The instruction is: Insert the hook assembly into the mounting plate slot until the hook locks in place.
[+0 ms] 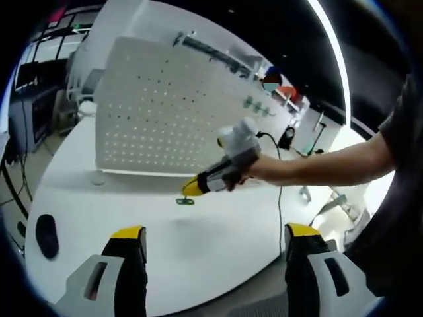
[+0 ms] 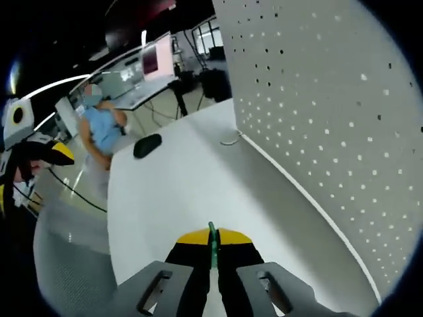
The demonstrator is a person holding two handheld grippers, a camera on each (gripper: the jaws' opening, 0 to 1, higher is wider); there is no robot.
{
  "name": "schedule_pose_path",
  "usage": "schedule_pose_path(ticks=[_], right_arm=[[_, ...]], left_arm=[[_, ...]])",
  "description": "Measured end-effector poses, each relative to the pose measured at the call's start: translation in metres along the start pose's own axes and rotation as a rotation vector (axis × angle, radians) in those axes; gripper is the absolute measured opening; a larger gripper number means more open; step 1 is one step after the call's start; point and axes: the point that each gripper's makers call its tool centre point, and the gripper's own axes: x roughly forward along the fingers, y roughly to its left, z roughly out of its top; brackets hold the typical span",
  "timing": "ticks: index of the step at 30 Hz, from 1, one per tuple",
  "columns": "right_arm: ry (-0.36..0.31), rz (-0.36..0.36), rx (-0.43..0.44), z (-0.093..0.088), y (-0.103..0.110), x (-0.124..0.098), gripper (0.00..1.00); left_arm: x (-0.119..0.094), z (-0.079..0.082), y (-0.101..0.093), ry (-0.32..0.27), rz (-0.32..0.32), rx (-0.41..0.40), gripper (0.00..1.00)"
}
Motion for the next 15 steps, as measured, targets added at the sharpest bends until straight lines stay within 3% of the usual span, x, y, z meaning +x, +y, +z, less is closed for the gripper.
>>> schedule_pose_path(ticks=[7, 15], right_arm=[[-0.049, -0.055, 0.032, -0.009, 0.003, -0.035, 0.0], [-0.093, -0.11, 0.088, -0.033, 0.013, -0.07, 0.0]], left_arm=[[0.005, 0.0, -0.017, 0.012, -0.038, 0.049, 0.88], [0.01, -0.004, -0.036, 0.025, -0.07, 0.085, 0.87]])
